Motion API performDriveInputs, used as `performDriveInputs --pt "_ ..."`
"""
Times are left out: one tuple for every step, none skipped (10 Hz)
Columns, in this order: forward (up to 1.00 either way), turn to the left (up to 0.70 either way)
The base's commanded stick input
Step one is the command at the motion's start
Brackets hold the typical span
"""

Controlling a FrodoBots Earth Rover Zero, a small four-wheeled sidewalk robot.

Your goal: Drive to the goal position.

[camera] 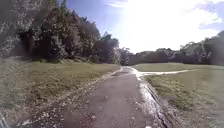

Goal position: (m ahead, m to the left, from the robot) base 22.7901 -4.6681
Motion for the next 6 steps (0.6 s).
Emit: performDriveInputs --pt "0.00 0.00" --pt "0.00 0.00" --pt "0.00 0.00" --pt "0.00 0.20" --pt "0.00 0.61" --pt "0.00 0.36"
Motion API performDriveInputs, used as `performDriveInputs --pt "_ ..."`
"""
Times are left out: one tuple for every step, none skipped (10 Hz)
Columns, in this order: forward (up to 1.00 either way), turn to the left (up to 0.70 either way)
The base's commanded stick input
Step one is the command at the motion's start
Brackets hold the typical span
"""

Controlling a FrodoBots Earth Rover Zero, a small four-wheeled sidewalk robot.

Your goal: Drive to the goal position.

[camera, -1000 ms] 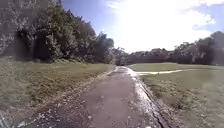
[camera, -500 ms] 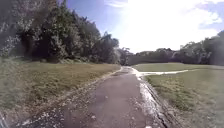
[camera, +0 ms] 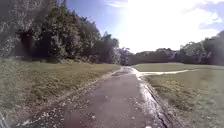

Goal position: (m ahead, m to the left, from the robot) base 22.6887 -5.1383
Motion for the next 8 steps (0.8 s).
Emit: performDriveInputs --pt "0.00 0.00" --pt "0.00 0.00" --pt "0.00 0.00" --pt "0.00 0.00" --pt "0.00 0.00" --pt "0.00 0.00" --pt "0.00 0.00" --pt "0.00 0.00"
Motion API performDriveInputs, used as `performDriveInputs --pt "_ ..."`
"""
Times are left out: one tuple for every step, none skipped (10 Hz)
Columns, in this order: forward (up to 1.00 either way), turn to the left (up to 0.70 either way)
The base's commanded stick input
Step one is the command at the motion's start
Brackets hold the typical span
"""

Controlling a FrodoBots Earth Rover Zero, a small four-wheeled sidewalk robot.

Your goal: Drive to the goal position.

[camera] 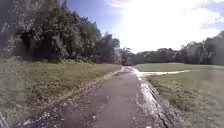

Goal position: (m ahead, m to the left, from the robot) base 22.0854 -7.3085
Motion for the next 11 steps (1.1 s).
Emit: performDriveInputs --pt "0.00 0.00" --pt "0.70 0.00" --pt "0.70 0.00" --pt "0.70 0.00" --pt "0.70 0.00" --pt "0.70 0.00" --pt "0.70 0.00" --pt "0.70 0.00" --pt "0.70 0.00" --pt "0.70 0.00" --pt "0.70 0.00"
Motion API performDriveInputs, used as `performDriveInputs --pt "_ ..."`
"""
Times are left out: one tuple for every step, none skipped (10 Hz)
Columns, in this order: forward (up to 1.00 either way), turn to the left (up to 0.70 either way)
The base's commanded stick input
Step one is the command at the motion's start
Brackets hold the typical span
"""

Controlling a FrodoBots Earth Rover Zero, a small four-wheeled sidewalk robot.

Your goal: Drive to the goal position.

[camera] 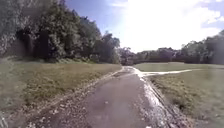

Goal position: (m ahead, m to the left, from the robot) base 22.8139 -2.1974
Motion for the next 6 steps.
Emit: performDriveInputs --pt "0.31 0.00" --pt "0.00 0.00" --pt "0.00 0.00" --pt "0.00 0.00" --pt "0.00 0.00" --pt "0.00 0.00"
